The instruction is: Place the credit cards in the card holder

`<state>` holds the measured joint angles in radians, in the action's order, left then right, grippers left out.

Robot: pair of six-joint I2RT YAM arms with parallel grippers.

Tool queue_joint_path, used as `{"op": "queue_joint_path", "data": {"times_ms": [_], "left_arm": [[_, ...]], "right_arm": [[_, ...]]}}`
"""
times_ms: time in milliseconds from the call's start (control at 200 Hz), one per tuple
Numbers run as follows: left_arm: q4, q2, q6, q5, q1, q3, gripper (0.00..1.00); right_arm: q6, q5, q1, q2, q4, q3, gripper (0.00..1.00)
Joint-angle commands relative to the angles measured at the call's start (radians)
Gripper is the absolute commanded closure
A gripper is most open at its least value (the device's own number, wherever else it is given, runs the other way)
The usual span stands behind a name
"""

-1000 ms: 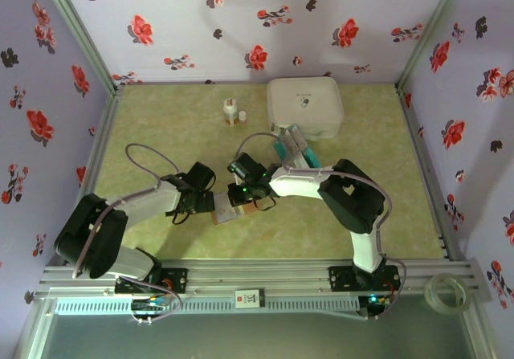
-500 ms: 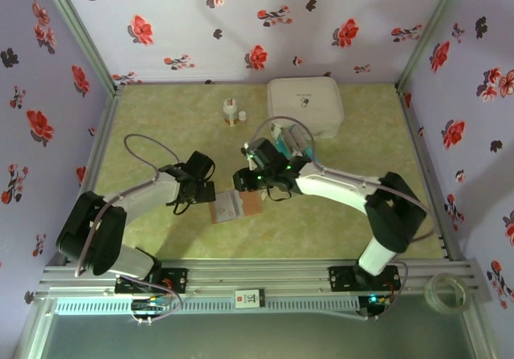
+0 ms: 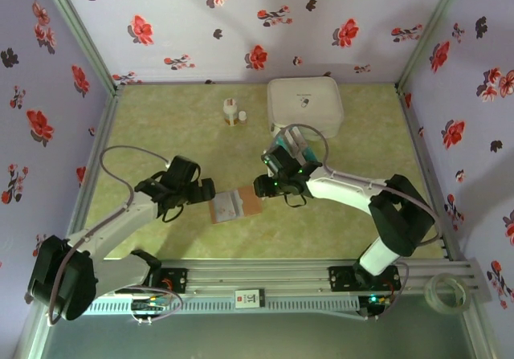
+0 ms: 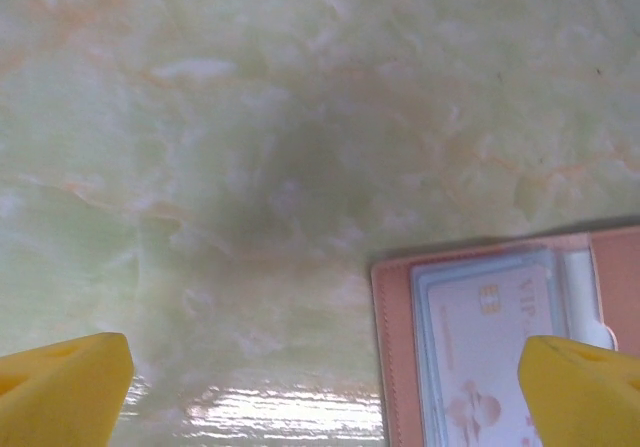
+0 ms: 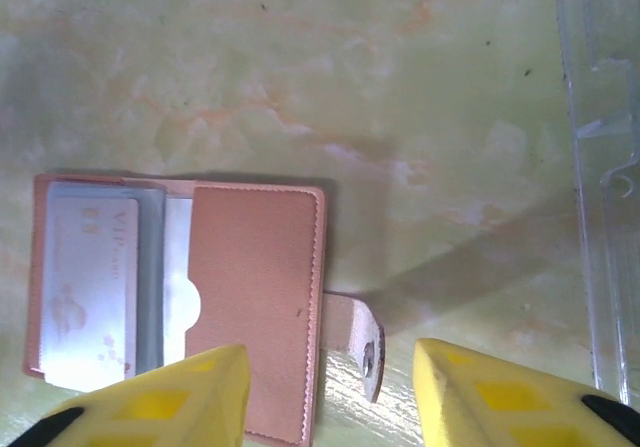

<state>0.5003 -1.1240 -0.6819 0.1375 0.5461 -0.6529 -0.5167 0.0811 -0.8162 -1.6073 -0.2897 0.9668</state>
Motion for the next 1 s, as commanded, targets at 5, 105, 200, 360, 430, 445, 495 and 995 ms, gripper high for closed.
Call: {"op": "queue_joint_path", "data": {"times_ms": [5, 105, 200, 360, 430, 445, 495, 995], "left_arm": [[-0.044, 0.022, -0.041, -0.079, -0.008, 0.046, 0.00], [-0.065, 0.035, -0.060, -0.101, -0.006, 0.077, 0.00], [-0.096, 0.044, -0.077, -0.123, -0.004, 0.104, 0.00], [-0.160, 0.040, -0.102, -0.151, 0.008, 0.140, 0.00], [-0.193, 0.028, -0.114, -0.161, 0.020, 0.152, 0.00], [-0.201, 0.026, -0.116, -0.163, 0.022, 0.155, 0.00], [-0.223, 0.014, -0.122, -0.170, 0.032, 0.163, 0.00], [-0.383, -0.137, -0.132, -0.200, 0.077, 0.162, 0.00]], "right_arm": [[0.016, -0.014, 0.001, -0.023, 0.011, -0.012, 0.58], [0.019, -0.022, 0.000, -0.024, 0.008, -0.017, 0.61], [0.020, -0.026, 0.005, -0.027, 0.010, -0.026, 0.65], [0.013, -0.012, 0.015, -0.037, 0.027, -0.039, 0.77], [0.009, -0.003, 0.018, -0.041, 0.032, -0.040, 0.86], [0.009, -0.001, 0.018, -0.041, 0.034, -0.040, 0.88], [0.006, 0.006, 0.017, -0.040, 0.037, -0.042, 0.93], [-0.087, 0.080, -0.006, -0.012, 0.131, -0.100, 1.00]]}}
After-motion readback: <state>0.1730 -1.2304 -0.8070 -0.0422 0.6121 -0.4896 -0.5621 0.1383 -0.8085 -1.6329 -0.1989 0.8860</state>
